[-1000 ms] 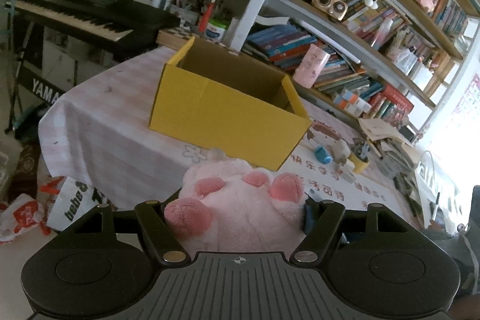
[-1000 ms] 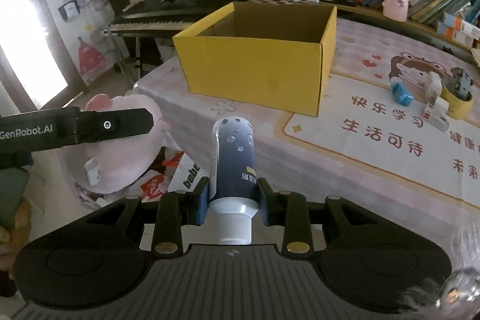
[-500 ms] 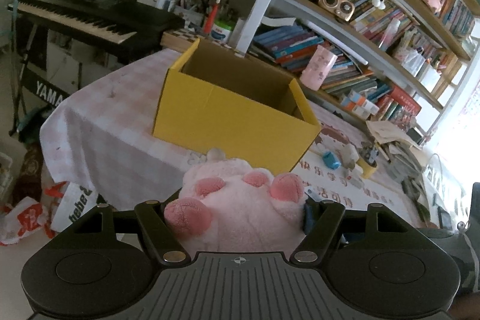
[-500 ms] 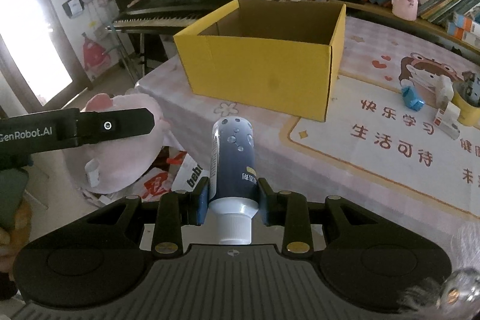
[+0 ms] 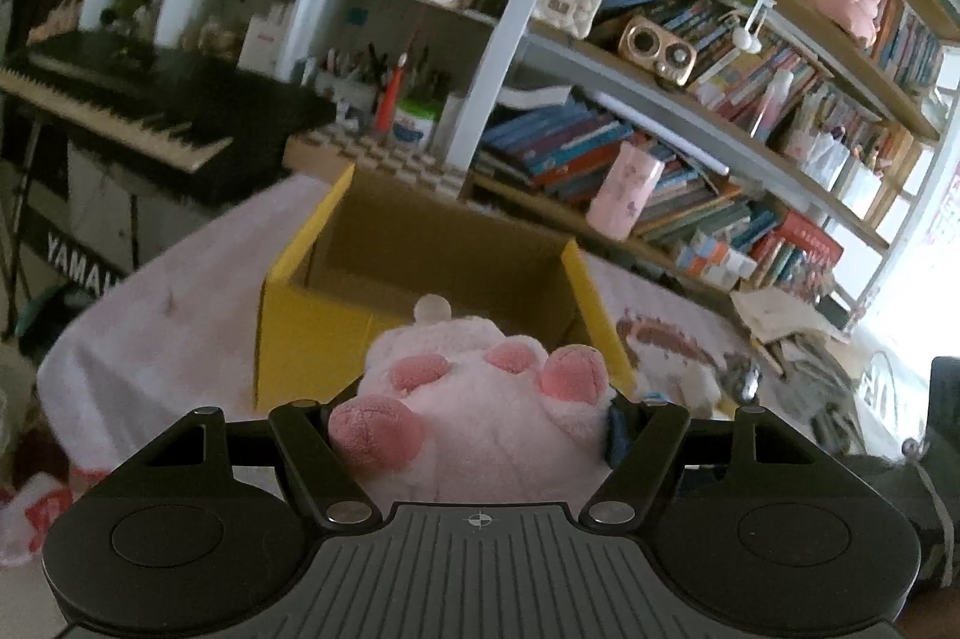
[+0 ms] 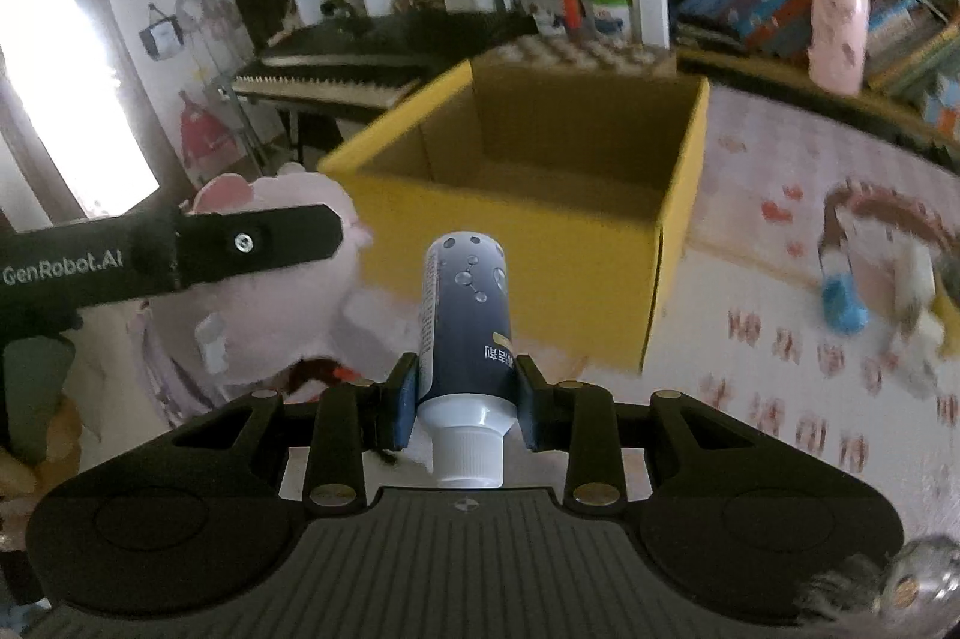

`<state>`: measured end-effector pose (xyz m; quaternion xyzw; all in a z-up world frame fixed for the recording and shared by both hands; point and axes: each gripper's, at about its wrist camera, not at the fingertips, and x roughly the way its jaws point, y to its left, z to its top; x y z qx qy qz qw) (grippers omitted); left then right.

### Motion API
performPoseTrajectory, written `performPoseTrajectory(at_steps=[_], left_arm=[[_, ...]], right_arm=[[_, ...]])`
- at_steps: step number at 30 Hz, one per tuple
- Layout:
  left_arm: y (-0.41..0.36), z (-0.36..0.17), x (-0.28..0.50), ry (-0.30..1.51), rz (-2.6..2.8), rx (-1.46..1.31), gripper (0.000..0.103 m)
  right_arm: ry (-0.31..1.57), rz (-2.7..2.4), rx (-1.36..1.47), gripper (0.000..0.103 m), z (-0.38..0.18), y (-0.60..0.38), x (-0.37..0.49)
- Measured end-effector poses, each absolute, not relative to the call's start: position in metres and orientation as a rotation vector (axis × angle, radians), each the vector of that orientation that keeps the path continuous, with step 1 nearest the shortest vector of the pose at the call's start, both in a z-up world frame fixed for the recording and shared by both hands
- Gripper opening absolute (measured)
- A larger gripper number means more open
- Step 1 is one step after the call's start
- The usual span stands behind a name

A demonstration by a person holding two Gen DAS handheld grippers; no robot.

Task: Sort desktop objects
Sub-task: 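Lift and carry the pig with the left tool while the right tool carries the bottle toward the box, then lower the pig into the yellow box and open the left tool while the right tool releases the bottle inside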

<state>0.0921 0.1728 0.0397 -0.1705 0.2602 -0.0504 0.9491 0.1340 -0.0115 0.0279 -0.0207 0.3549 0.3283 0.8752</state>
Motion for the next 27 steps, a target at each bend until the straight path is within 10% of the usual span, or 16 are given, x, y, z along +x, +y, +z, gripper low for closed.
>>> performPoseTrajectory(at_steps=[27], left_arm=[[0.162,0.004,0.305,0.744,-0.046,-0.071,0.074]], right_arm=[[0.712,0.79,-0.565,0.03,-0.013,0.05,0.334]])
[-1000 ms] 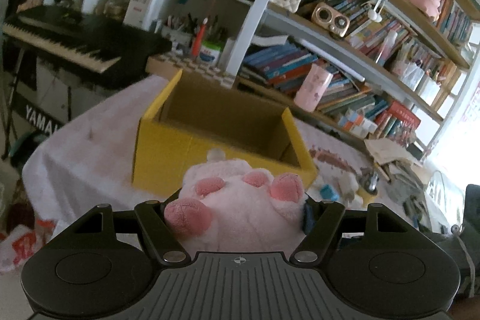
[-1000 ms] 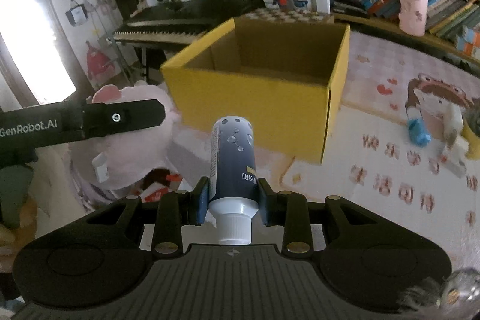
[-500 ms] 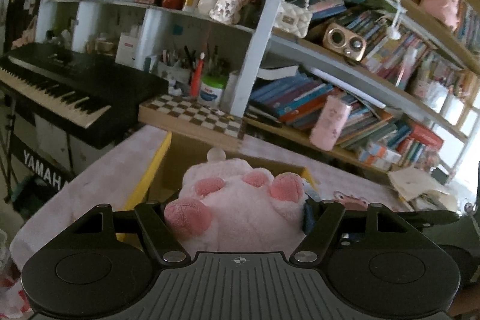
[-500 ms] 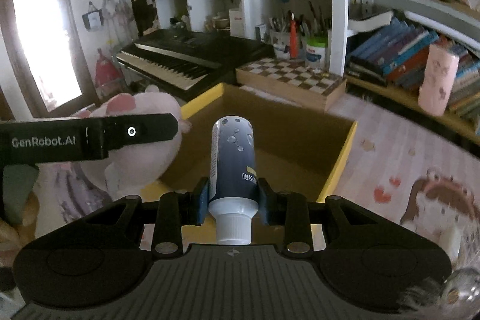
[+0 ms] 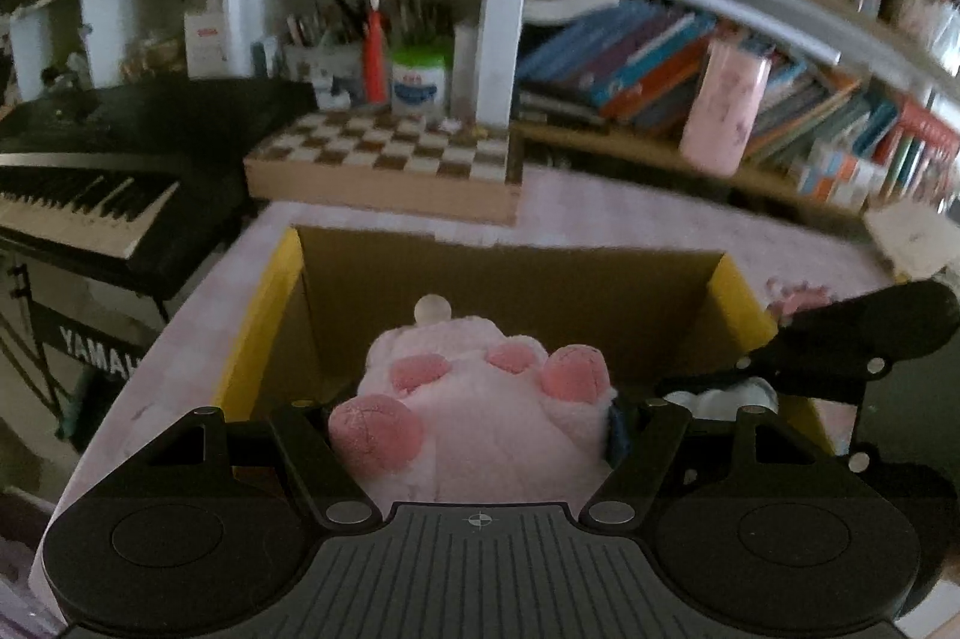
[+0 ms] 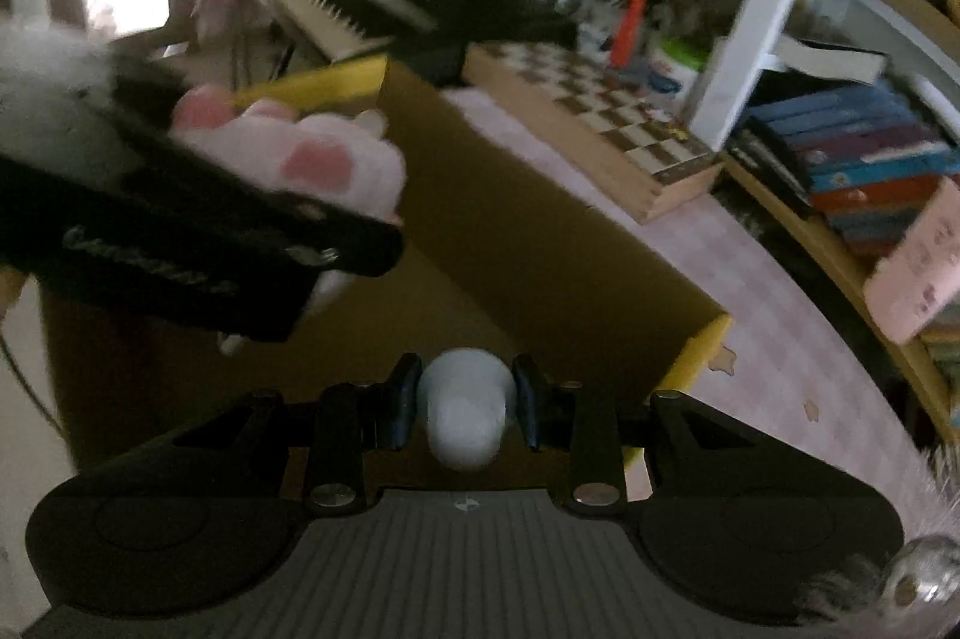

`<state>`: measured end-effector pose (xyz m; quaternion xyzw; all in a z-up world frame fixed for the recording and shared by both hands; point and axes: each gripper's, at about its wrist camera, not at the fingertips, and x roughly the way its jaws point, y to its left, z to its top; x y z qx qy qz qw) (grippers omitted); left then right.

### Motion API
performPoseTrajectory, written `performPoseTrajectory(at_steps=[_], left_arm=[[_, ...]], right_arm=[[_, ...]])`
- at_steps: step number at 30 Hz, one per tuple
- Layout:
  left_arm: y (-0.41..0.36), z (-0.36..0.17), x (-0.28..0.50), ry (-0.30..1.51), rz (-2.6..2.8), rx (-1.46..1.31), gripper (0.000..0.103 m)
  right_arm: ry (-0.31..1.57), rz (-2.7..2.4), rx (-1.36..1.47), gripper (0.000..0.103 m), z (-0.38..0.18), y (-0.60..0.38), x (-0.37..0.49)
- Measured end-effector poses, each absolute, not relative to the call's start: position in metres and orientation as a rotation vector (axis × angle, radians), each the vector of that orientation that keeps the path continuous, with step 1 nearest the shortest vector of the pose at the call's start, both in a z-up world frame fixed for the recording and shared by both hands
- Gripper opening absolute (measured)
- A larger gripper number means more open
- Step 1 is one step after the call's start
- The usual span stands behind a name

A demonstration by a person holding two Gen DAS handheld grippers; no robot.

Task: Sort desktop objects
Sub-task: 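Lower the pig into the yellow box and open the left tool while the right tool releases the bottle inside, then withdraw both open tools up and away from the yellow box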

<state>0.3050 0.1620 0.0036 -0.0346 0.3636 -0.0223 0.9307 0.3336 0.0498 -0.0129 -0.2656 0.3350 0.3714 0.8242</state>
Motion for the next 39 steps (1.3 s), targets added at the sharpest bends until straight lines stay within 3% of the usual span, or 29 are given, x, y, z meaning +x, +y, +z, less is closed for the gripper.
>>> performPoseTrajectory(at_steps=[13,16,20,24,30,33,39], left_arm=[[0.165,-0.008,0.329,0.859,-0.068,-0.064,0.079],[0.167,-0.008,0.33,0.861,-0.058,-0.08,0.083],[0.16,-0.004,0.324,0.833,-0.055,-0.036,0.097],[0.159,0.007,0.312,0.773,-0.051,-0.033,0.098],[0.162,0.033,0.287,0.665,-0.04,-0.075,0.099],[0.159,0.046,0.275,0.616,-0.04,-0.078,0.1],[0.162,0.068,0.241,0.52,-0.023,-0.103,0.102]], right_arm=[[0.761,0.855,-0.625,0.03,-0.025,0.064,0.351],[0.765,0.855,-0.613,0.03,-0.024,0.063,0.353],[0.756,0.847,-0.607,0.031,-0.023,0.061,0.353],[0.725,0.829,-0.576,0.04,-0.013,0.055,0.35],[0.676,0.792,-0.497,0.045,0.009,0.04,0.343],[0.646,0.756,-0.452,0.057,0.021,0.029,0.334],[0.591,0.689,-0.351,0.057,0.043,0.005,0.314]])
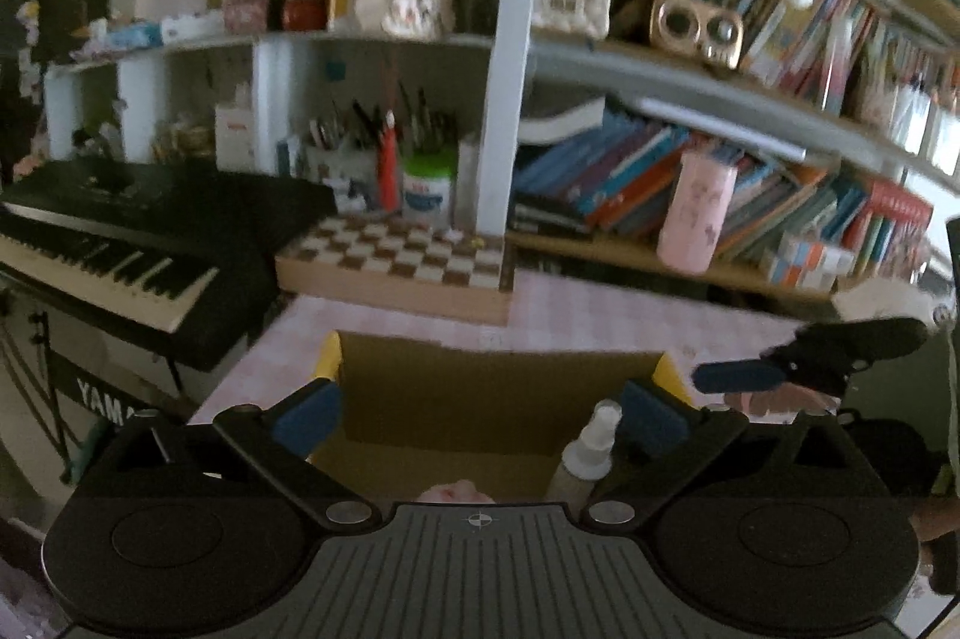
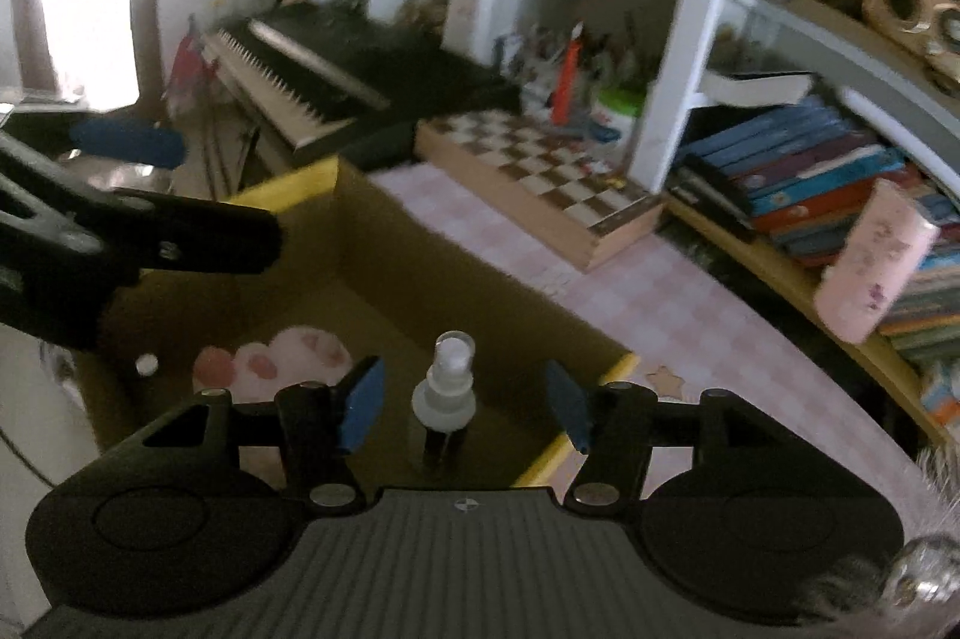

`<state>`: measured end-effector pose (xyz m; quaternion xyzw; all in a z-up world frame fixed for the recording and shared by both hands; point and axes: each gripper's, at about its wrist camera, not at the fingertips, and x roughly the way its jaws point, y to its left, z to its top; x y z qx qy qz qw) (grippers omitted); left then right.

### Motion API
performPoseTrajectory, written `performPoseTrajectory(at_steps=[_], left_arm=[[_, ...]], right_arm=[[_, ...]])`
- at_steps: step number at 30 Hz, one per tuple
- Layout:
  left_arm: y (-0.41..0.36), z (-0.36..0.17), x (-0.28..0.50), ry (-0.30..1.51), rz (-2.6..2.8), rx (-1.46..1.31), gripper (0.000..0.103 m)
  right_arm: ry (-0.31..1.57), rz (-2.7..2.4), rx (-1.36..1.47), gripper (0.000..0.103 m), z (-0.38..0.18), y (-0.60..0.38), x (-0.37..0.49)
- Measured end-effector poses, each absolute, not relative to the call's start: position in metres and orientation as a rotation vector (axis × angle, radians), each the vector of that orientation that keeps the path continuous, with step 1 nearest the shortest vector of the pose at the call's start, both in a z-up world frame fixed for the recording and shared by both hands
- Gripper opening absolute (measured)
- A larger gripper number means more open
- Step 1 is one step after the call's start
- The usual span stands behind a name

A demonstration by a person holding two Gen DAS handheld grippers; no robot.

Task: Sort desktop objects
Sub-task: 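Withdraw both open tools up and away from the yellow box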

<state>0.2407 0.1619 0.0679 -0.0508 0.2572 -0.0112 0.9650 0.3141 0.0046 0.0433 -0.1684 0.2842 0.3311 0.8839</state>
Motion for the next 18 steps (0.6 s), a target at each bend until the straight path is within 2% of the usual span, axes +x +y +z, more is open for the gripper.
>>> performPoseTrajectory(at_steps=[10,18], left_arm=[[0.172,0.086,0.194,0.428,0.021,-0.12,0.103],[0.176,0.081,0.154,0.435,0.017,-0.108,0.103]], right_arm=[[0.499,0.514,-0.175,0.06,0.07,-0.045,0.267],[0.475,0.354,-0.101,0.062,0.066,-0.072,0.209]])
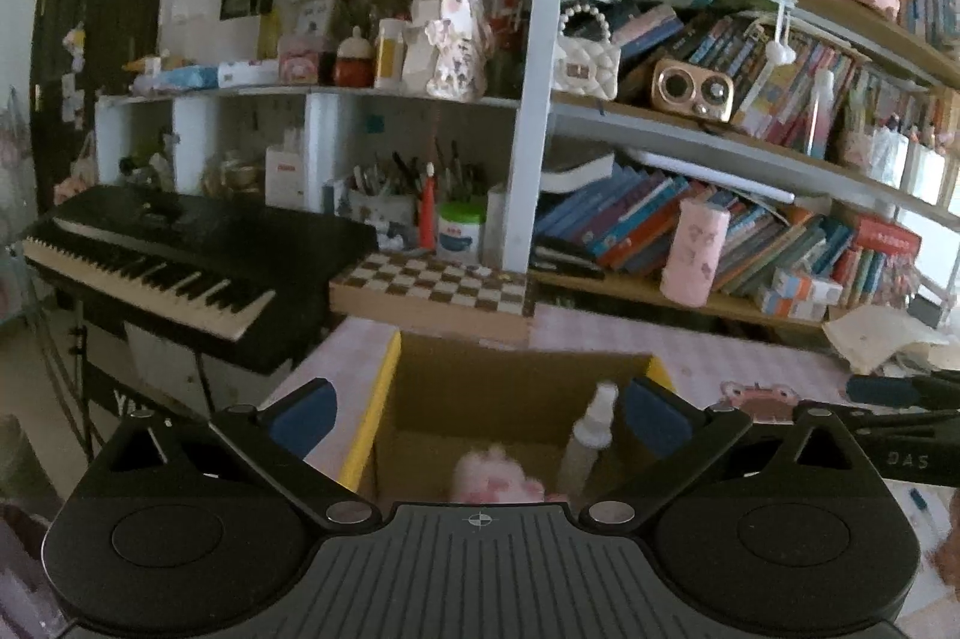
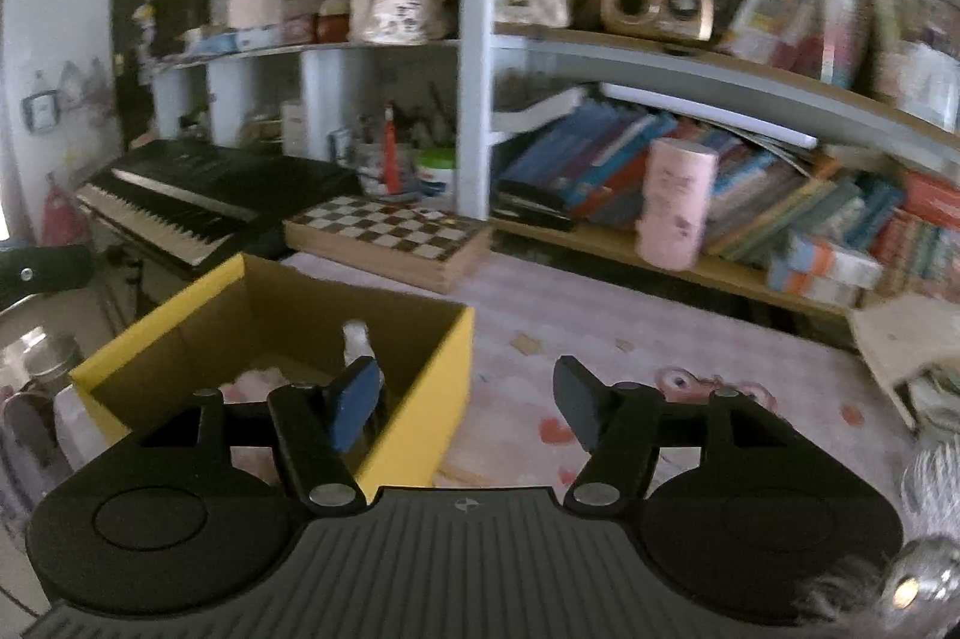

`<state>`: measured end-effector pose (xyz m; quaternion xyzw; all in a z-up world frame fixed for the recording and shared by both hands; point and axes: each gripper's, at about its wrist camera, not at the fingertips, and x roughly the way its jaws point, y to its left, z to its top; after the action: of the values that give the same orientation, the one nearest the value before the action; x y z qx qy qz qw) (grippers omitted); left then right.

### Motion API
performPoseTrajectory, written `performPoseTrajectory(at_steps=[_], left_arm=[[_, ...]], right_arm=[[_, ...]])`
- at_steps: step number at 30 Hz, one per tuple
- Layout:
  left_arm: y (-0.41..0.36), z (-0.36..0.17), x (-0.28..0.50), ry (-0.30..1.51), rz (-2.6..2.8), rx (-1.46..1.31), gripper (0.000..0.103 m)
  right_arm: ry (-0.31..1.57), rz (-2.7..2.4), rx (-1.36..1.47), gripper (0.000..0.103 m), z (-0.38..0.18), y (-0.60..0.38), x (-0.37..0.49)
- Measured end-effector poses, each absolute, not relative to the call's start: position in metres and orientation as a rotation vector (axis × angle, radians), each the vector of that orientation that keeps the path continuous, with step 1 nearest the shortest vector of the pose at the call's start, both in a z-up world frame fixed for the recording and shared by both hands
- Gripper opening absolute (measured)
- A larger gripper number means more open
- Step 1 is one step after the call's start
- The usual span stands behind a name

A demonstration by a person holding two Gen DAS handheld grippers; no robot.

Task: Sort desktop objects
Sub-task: 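Withdraw both open tools up and away from the yellow box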

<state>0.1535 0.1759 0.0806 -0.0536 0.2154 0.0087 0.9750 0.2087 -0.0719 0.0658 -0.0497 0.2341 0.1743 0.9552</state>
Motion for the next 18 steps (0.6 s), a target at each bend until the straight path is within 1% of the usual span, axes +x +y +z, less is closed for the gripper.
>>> performPoseTrajectory(at_steps=[6,10,18], left_arm=[[0.172,0.066,0.12,0.463,0.006,-0.119,0.103],[0.164,0.056,0.099,0.486,-0.013,-0.123,0.103],[0.15,0.037,0.059,0.518,-0.014,-0.15,0.103]], right_arm=[[0.501,0.294,-0.082,0.062,0.05,-0.078,0.162],[0.519,0.265,-0.063,0.065,0.039,-0.082,0.131],[0.547,0.228,-0.043,0.066,0.017,-0.085,0.077]])
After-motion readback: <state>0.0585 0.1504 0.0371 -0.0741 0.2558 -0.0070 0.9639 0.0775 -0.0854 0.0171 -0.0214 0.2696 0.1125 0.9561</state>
